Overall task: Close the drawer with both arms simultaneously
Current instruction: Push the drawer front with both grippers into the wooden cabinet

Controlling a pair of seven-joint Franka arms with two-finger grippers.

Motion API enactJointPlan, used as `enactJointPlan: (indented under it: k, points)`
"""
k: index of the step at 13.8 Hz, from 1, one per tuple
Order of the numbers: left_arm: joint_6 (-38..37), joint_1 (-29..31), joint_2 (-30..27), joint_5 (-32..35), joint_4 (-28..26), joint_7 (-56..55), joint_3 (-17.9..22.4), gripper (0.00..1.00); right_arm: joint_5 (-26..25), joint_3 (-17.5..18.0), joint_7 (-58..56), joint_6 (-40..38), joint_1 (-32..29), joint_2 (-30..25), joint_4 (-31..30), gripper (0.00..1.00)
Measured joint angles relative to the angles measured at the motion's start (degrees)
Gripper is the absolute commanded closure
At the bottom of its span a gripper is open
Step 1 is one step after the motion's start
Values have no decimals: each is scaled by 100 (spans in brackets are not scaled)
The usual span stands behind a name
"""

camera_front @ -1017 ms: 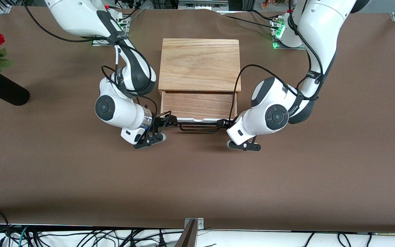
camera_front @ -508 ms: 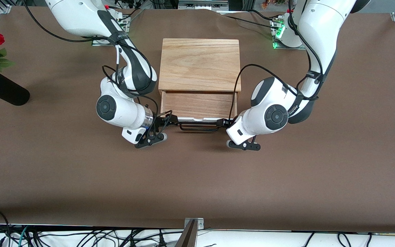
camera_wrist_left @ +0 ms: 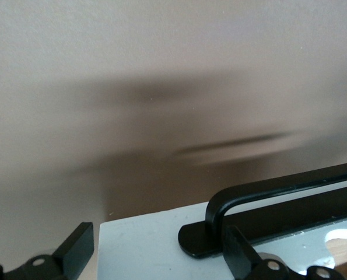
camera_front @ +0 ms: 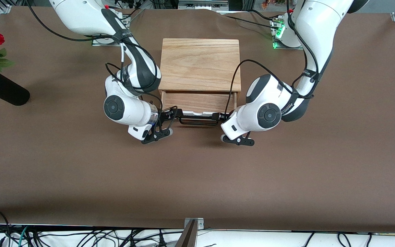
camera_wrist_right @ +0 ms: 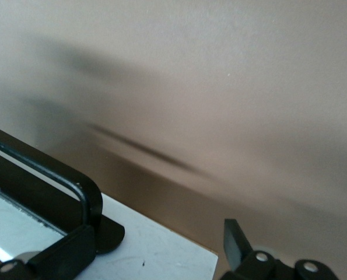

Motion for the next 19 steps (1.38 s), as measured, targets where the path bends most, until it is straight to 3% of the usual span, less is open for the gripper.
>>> enactJointPlan:
  k: [9,19]
  points:
    - [-571,-47,0,-110,-15,-1,-49,0,13,4,1,-361,221,17,-43,0]
    - [-1462,-75,5,-407,-36,-1,-115,0,81,12,1,-1280,358,19,-32,0]
